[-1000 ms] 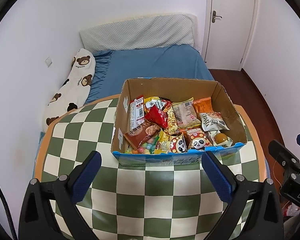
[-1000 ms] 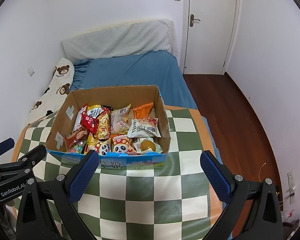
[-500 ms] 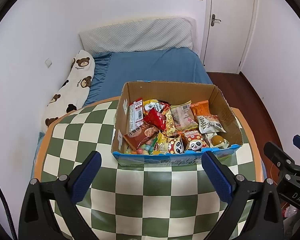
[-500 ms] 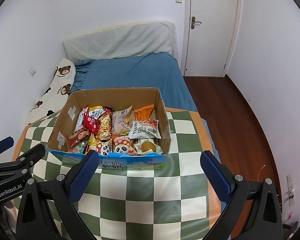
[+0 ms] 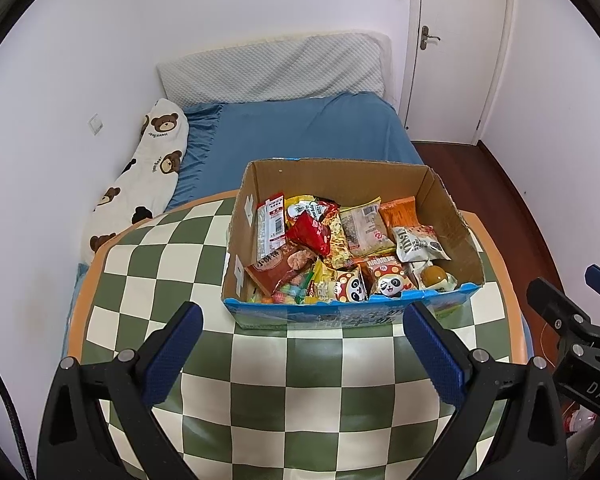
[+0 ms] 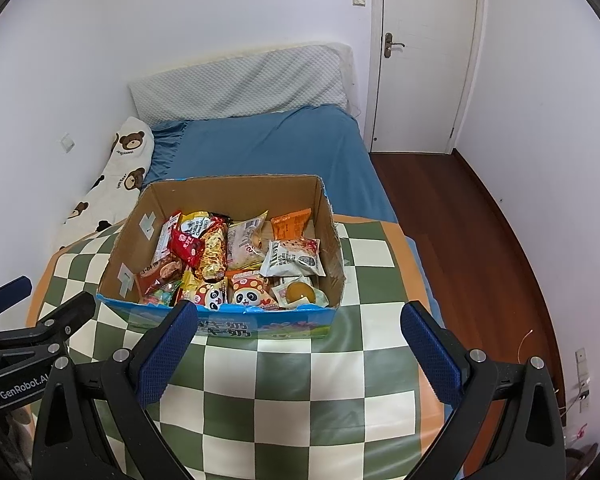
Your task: Organize snacks
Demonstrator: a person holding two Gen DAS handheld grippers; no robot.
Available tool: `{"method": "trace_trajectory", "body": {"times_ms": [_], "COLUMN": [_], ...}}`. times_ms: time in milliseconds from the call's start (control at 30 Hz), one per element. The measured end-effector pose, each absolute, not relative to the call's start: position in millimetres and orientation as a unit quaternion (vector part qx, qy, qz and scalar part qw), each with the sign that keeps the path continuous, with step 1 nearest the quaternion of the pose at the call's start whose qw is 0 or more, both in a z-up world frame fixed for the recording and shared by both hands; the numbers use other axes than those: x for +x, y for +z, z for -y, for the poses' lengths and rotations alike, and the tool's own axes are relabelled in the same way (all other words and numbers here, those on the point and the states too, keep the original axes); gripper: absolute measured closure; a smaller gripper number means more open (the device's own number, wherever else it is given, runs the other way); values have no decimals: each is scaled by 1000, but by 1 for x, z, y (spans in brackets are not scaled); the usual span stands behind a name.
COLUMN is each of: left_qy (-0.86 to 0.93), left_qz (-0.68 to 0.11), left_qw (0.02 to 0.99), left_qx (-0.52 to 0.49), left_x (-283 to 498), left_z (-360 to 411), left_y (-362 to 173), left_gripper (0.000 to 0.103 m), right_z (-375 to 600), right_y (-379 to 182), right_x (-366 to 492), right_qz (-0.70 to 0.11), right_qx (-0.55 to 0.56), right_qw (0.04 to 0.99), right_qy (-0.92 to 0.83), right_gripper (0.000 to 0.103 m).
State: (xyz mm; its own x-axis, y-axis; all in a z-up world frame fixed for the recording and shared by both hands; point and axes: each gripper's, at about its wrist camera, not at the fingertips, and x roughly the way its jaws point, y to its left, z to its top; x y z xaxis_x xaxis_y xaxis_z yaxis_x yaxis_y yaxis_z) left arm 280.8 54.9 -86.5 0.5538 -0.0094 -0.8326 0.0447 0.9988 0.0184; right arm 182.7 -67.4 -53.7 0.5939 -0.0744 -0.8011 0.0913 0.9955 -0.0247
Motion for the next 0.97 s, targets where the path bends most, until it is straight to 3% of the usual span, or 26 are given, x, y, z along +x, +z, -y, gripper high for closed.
{"method": "trace_trajectory", "body": {"times_ms": [967], "left_qy": [-13], "left_qz": [-468], "left_qw": [883], "left_qx": [22], "left_x": [277], "left_z": [-57], "left_y": [-84], "left_gripper": [0], "right_z": [66], "right_y": [-50], "right_x": [183], "right_qz": [-448], "right_qx": [4], "right_qw": [893], "right_qy": [-39], "right_gripper": [0]}}
